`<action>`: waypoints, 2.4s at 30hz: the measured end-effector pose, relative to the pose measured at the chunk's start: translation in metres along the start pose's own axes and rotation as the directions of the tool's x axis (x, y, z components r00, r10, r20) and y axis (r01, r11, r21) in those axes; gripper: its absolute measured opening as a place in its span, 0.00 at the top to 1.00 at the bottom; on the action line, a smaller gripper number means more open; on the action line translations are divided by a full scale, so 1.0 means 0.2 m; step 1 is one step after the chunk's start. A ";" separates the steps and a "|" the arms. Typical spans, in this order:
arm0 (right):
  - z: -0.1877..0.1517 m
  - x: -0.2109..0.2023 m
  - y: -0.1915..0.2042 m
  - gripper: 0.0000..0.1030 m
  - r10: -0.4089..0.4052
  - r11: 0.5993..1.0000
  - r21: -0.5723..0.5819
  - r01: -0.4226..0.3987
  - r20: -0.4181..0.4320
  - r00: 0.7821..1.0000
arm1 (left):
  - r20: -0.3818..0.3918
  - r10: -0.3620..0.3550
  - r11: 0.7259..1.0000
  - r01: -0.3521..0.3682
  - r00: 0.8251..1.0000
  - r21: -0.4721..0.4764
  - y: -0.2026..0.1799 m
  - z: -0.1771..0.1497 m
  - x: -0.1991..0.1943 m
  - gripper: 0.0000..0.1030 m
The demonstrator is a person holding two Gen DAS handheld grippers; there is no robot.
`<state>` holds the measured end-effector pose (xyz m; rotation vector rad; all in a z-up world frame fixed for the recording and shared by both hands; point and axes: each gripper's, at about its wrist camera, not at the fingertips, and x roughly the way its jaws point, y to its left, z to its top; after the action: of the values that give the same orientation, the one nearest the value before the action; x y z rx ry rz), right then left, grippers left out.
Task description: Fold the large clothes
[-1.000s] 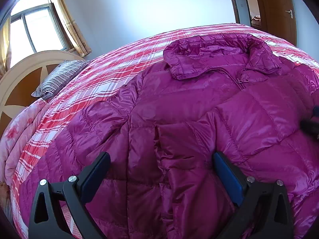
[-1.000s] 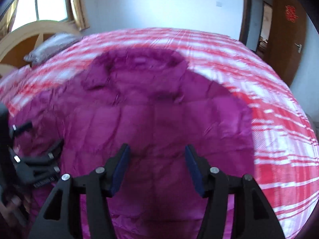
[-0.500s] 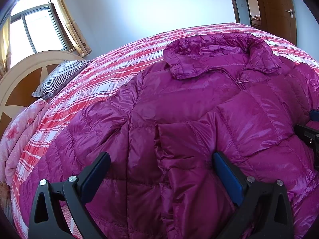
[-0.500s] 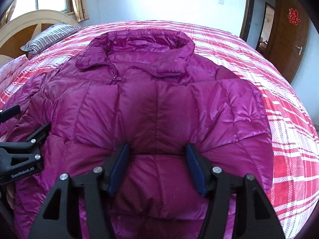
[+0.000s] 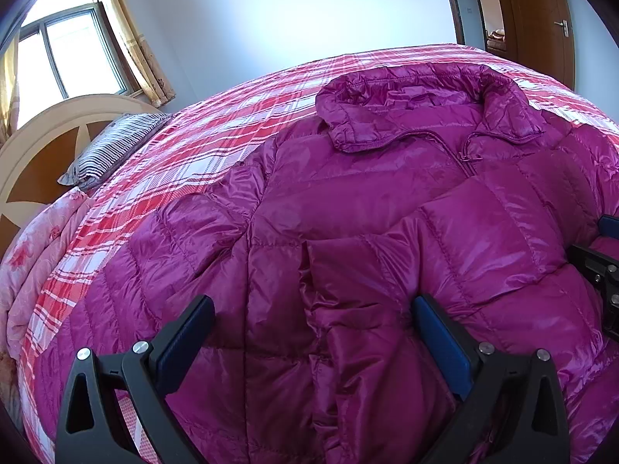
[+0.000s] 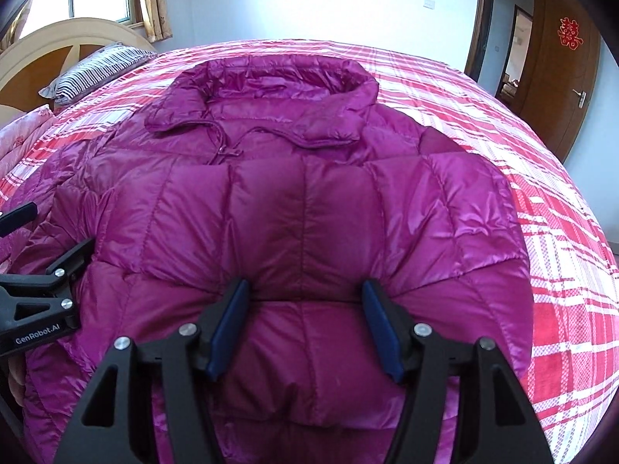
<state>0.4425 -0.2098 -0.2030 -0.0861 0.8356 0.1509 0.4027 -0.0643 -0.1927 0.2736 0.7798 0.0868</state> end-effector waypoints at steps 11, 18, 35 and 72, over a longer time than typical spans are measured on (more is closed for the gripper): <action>0.00 0.00 -0.01 0.37 0.013 1.000 0.009 -0.013 0.005 1.000 | 0.041 -0.021 1.000 0.020 0.999 0.006 0.17 -0.06 -0.22 0.01; 0.00 -0.01 -0.01 0.37 0.013 1.000 0.009 -0.013 0.010 1.000 | 0.101 0.125 0.992 -0.123 0.987 -0.026 0.64 -0.27 -0.43 0.01; -0.01 -0.02 -0.01 0.37 0.006 1.000 -0.001 -0.006 0.015 1.000 | -0.184 0.224 0.888 -0.278 0.957 -0.367 1.65 -0.67 -0.11 0.49; -0.01 -0.03 -0.02 0.37 0.013 1.000 0.001 -0.013 0.020 1.000 | 0.339 0.045 0.992 -0.002 0.940 -0.128 0.93 0.29 -0.85 0.91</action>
<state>0.4377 -0.2141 -0.1993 -0.0778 0.8160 0.1635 0.3266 0.0728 0.0140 0.1707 0.4230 0.1076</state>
